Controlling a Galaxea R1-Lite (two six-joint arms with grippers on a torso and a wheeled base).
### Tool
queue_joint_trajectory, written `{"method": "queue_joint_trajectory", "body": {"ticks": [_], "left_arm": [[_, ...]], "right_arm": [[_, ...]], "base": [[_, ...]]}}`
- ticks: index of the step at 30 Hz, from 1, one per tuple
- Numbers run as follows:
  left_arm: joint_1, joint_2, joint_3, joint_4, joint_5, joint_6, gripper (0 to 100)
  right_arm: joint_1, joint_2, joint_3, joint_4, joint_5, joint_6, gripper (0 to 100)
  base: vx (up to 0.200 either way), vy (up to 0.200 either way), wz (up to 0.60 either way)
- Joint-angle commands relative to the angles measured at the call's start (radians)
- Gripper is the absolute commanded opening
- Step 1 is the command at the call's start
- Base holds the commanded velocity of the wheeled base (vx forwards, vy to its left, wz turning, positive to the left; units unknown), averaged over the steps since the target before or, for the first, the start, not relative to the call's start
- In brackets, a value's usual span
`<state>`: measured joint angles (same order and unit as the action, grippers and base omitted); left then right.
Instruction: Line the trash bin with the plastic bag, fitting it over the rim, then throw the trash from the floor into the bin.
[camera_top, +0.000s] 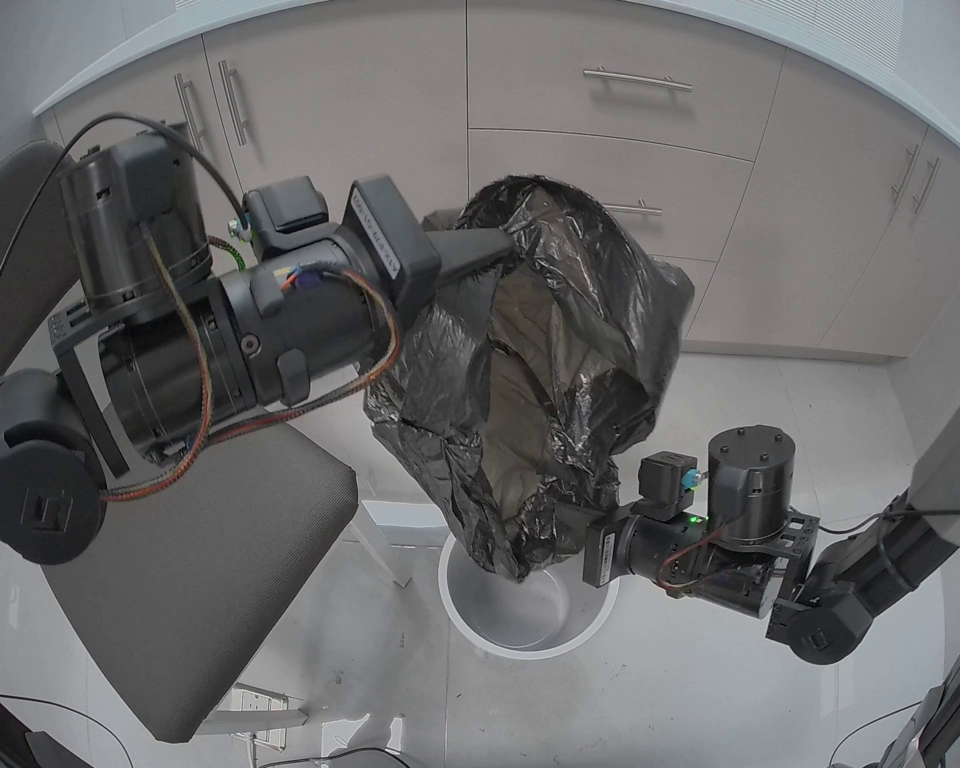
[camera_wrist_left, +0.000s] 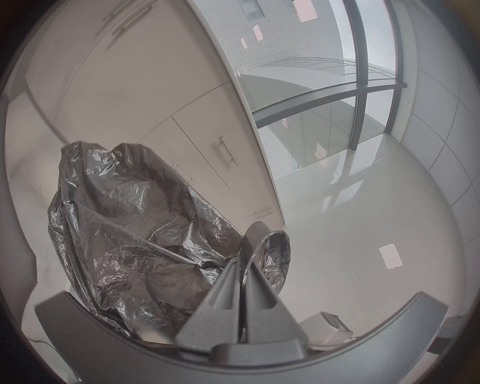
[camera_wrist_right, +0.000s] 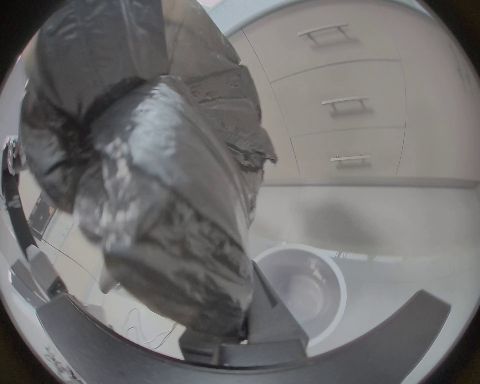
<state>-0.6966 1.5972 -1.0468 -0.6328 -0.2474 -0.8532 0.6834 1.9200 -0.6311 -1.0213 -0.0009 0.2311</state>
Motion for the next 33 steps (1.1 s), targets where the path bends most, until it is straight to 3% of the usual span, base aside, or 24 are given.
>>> {"method": "queue_joint_trajectory", "body": {"ticks": [1,3,4,6,10,15,23,30,33], "left_arm": [[0.005,0.004,0.059,-0.025,-0.087,-0.070,0],[0.005,0.004,0.059,-0.025,-0.087,-0.070,0],[0.005,0.003,0.076,-0.027,-0.139,-0.109,0],[0.005,0.001,0.099,-0.027,-0.171,-0.125,0],[0.003,0.001,0.111,-0.027,-0.179,-0.144,0],[-0.004,-0.014,0.145,-0.027,-0.181,-0.207,0],[-0.050,-0.046,0.243,-0.053,-0.179,-0.222,0],[-0.095,-0.053,0.352,-0.199,-0.182,-0.267,0],[-0.092,-0.033,0.378,-0.240,-0.234,-0.277,0]], "right_arm": [[-0.013,-0.174,0.004,0.155,0.102,0.090,0],[-0.013,-0.174,0.004,0.155,0.102,0.090,0],[-0.015,-0.191,0.004,0.214,0.136,0.113,0],[-0.015,-0.197,0.008,0.237,0.157,0.142,0],[-0.013,-0.197,0.011,0.247,0.168,0.175,0],[-0.013,-0.199,0.013,0.369,0.208,0.208,0],[0.005,-0.187,0.068,0.371,0.223,0.243,0],[0.047,-0.219,0.149,0.372,0.223,0.284,0],[0.064,-0.245,0.205,0.372,0.222,0.309,0]], "base": [[0.000,0.000,0.00],[0.000,0.000,0.00],[0.000,0.000,0.00],[0.000,0.000,0.00],[0.000,0.000,0.00],[0.000,0.000,0.00],[0.000,0.000,0.00],[0.000,0.000,0.00],[0.000,0.000,0.00]]}}
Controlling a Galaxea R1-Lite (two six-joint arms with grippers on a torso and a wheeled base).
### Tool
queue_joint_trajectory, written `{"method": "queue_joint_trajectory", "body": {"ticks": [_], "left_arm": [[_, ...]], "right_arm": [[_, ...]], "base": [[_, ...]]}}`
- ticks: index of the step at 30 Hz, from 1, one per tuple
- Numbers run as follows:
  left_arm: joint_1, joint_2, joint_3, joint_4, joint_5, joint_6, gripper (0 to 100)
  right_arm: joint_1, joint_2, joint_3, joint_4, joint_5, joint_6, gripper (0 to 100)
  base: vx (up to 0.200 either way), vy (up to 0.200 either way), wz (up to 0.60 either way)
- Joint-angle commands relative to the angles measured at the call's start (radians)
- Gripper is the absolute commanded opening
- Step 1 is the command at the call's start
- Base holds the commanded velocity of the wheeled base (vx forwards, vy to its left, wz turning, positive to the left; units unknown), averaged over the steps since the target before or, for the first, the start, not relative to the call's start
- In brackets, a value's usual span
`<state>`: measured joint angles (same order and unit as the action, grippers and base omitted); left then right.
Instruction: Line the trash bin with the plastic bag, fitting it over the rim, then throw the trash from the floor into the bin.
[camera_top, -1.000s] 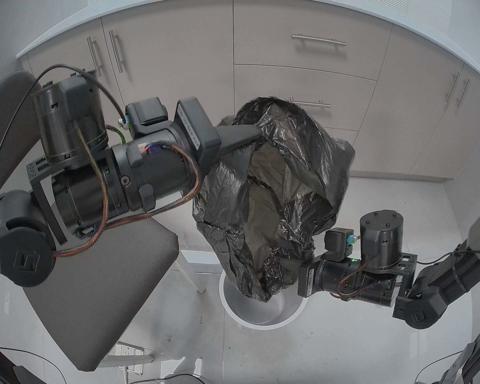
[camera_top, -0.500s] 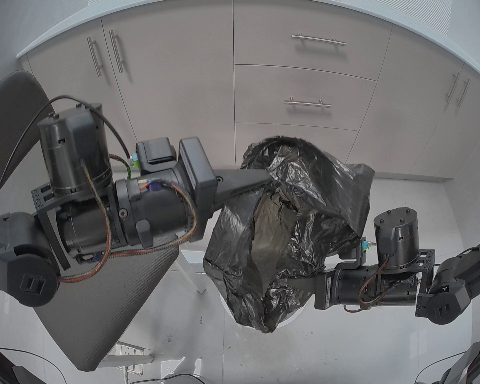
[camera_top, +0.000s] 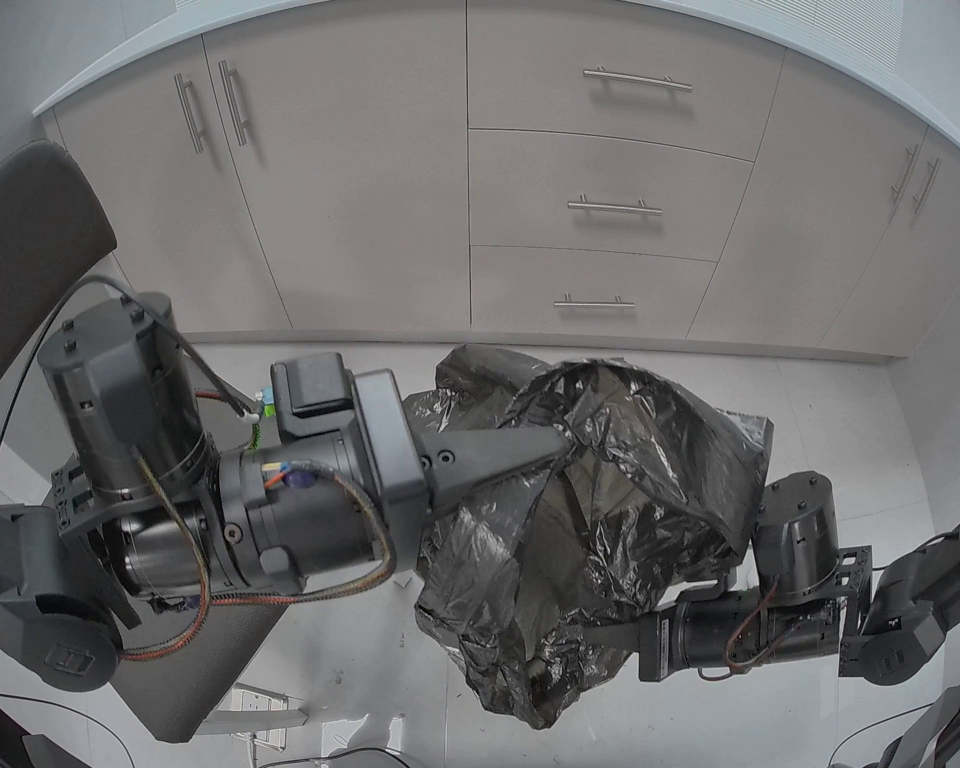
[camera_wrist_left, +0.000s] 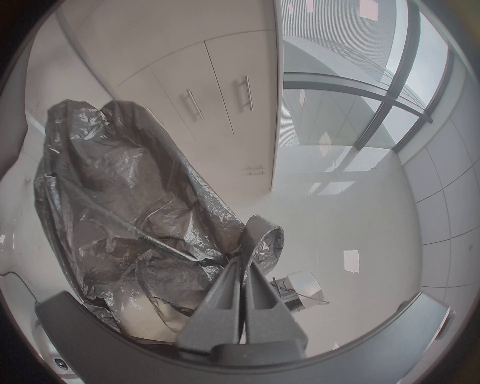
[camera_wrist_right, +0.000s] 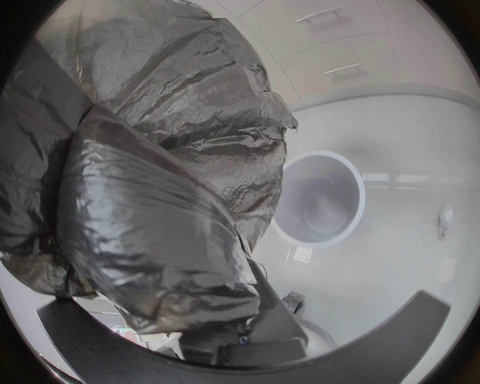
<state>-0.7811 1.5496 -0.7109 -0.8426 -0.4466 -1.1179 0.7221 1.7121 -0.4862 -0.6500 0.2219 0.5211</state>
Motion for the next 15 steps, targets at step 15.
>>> {"method": "queue_joint_trajectory", "body": {"ticks": [15], "left_arm": [[-0.020,0.144,0.062,-0.039,-0.067,-0.011,0]], "right_arm": [[0.028,-0.180,0.106,0.194,-0.010,0.066,0]], "base": [[0.000,0.000,0.00]]}}
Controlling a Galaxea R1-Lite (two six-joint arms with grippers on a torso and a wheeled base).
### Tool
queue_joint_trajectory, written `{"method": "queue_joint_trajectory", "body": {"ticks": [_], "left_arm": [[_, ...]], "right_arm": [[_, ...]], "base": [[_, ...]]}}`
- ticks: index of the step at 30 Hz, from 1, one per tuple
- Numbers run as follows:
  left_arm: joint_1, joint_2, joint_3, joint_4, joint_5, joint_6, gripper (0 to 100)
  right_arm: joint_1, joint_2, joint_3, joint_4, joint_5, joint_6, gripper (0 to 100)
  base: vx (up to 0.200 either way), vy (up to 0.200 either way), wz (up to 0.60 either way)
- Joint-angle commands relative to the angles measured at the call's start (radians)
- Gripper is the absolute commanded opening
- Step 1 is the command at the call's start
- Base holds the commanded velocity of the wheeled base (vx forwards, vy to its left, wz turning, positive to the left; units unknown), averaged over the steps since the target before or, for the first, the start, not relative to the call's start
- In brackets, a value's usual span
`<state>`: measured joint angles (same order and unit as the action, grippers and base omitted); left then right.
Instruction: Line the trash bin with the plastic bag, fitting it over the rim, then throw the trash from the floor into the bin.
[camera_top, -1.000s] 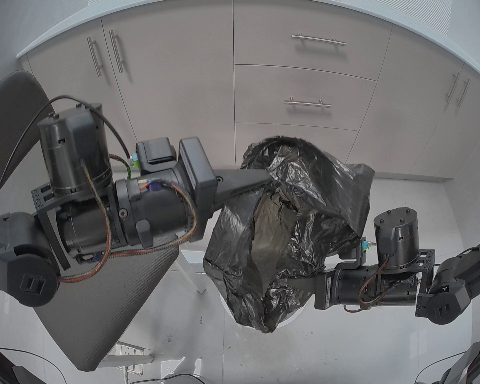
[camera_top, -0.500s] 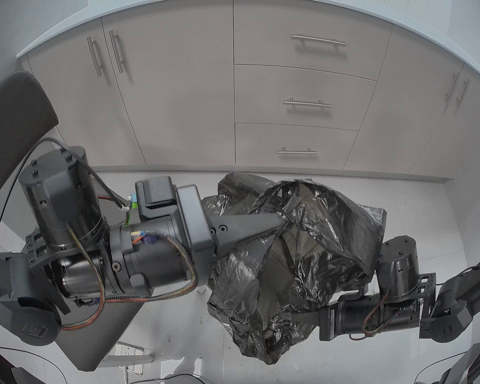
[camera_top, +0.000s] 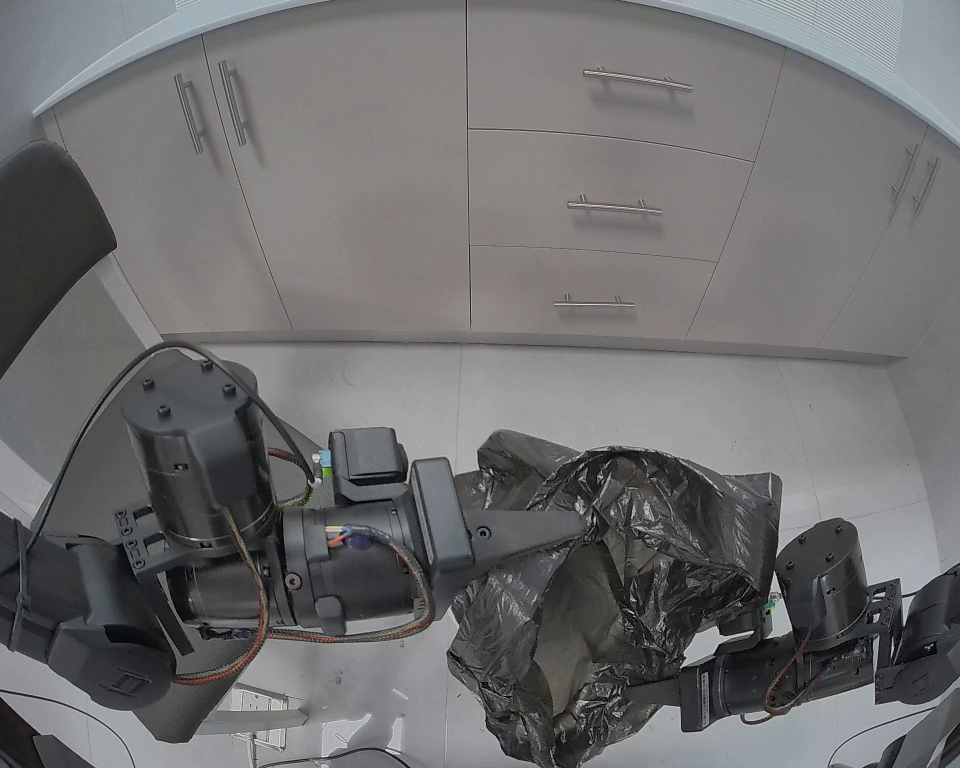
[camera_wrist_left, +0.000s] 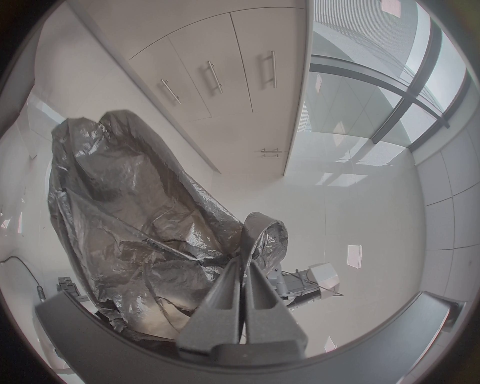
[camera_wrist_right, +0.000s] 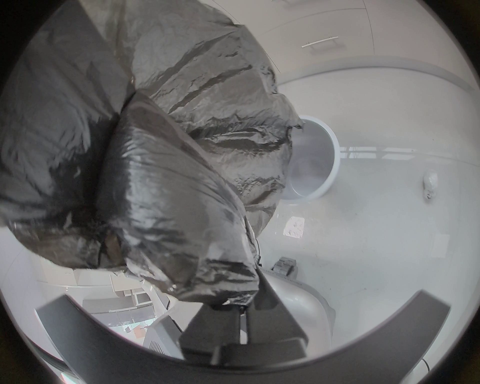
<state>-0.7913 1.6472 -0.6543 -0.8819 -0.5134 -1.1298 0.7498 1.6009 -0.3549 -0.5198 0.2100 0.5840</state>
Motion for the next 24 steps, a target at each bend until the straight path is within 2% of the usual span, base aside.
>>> {"method": "queue_joint_trajectory", "body": {"ticks": [1,6,11,17,24], "left_arm": [[-0.014,0.051,0.002,-0.002,0.000,0.001,0],[-0.036,0.086,0.004,-0.029,0.001,0.001,0],[-0.032,0.144,0.008,-0.094,0.003,-0.001,0],[-0.023,0.163,0.016,-0.108,0.003,-0.001,0],[-0.014,0.146,0.038,-0.108,0.010,-0.002,0]], "right_arm": [[-0.003,-0.073,-0.030,0.078,0.003,0.003,0],[-0.009,-0.058,-0.030,0.078,0.005,0.003,0],[-0.012,-0.001,-0.045,0.064,0.006,0.005,0],[-0.012,0.076,-0.068,0.007,0.006,0.005,0],[0.026,0.126,-0.091,-0.009,0.009,0.023,0]], "base": [[0.000,0.000,0.00],[0.000,0.000,0.00],[0.000,0.000,0.00],[0.000,0.000,0.00],[0.000,0.000,0.00]]}}
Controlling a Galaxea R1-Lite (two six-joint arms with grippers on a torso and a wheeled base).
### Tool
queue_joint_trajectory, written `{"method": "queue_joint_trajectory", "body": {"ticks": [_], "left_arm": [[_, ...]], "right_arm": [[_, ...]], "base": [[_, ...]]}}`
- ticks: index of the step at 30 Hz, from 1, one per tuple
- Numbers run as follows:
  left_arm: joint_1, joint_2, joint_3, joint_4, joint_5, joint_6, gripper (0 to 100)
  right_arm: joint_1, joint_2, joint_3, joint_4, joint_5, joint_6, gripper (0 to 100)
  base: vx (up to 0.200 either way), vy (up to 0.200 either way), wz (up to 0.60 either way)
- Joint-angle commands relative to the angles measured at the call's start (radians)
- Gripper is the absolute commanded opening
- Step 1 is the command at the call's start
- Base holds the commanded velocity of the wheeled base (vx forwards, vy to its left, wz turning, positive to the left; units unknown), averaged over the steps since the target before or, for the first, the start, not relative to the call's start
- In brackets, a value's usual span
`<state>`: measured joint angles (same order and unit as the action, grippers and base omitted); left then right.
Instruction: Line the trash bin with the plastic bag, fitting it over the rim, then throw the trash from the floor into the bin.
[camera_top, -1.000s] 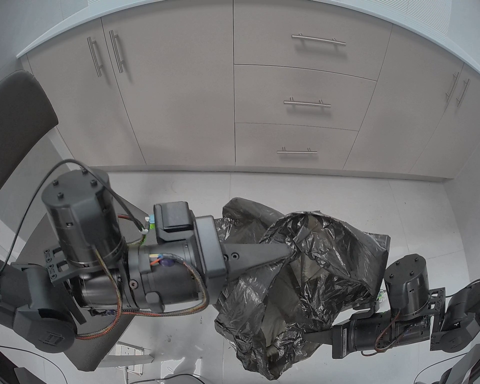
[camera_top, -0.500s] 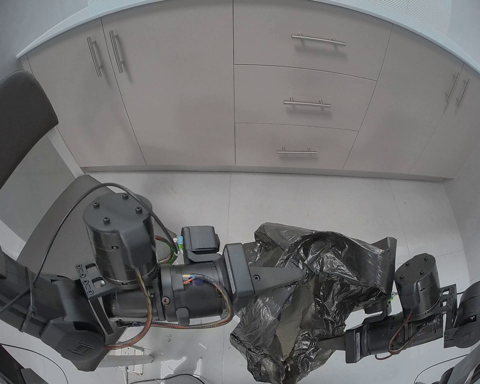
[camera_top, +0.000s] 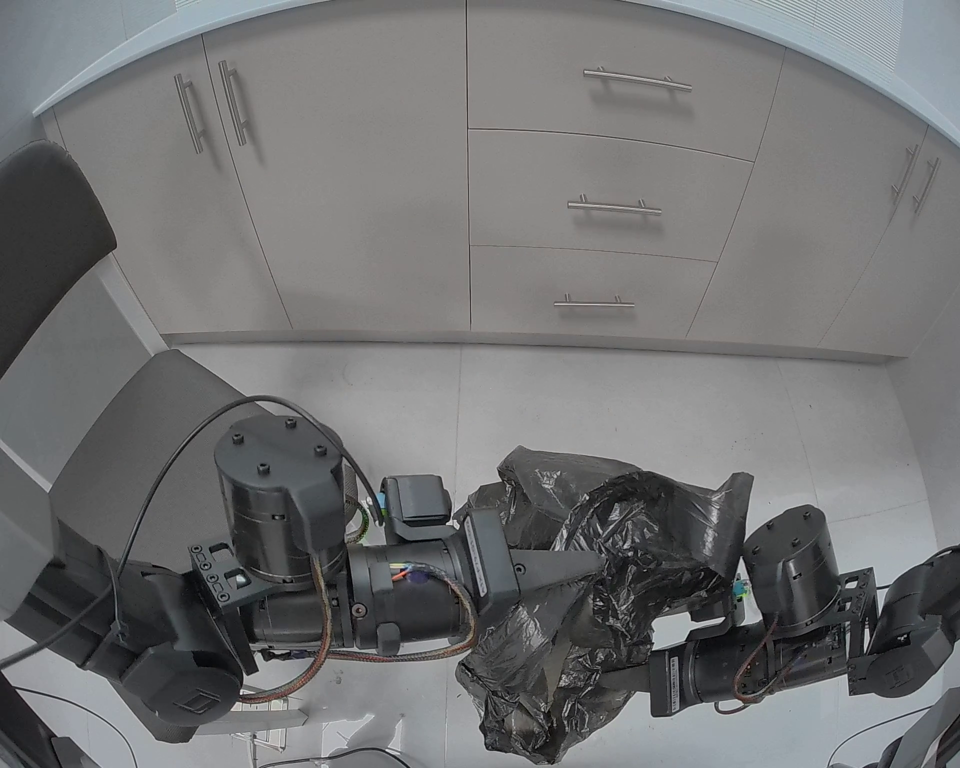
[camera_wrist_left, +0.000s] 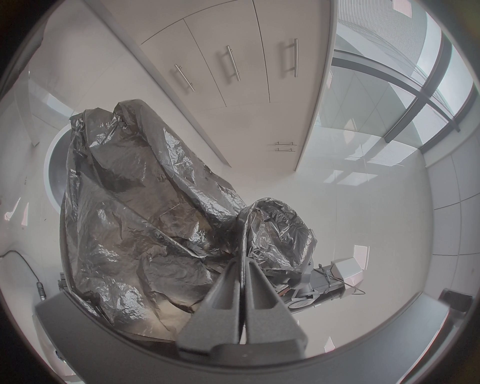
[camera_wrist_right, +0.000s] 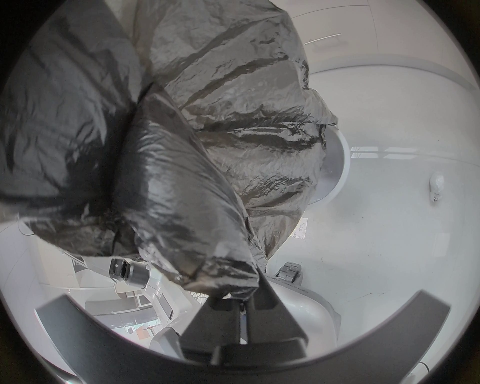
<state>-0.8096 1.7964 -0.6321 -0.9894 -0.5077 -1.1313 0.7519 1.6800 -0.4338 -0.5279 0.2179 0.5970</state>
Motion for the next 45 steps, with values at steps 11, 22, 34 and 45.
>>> {"method": "queue_joint_trajectory", "body": {"ticks": [11,22,34,45], "left_arm": [[0.026,-0.018,0.057,0.000,0.006,0.001,0],[0.032,-0.032,0.092,0.000,0.023,0.002,0],[0.033,-0.118,0.167,0.000,0.032,0.002,0],[0.033,-0.121,0.183,0.001,0.060,0.002,0]], "right_arm": [[0.049,0.058,-0.005,0.002,0.001,0.038,0],[0.072,0.061,-0.009,0.006,0.023,0.047,0],[0.136,0.052,-0.019,0.008,0.021,0.070,0],[0.152,0.055,-0.009,0.009,0.077,0.096,0]], "base": [[0.000,0.000,0.00],[0.000,0.000,0.00],[0.000,0.000,0.00],[0.000,0.000,0.00]]}}
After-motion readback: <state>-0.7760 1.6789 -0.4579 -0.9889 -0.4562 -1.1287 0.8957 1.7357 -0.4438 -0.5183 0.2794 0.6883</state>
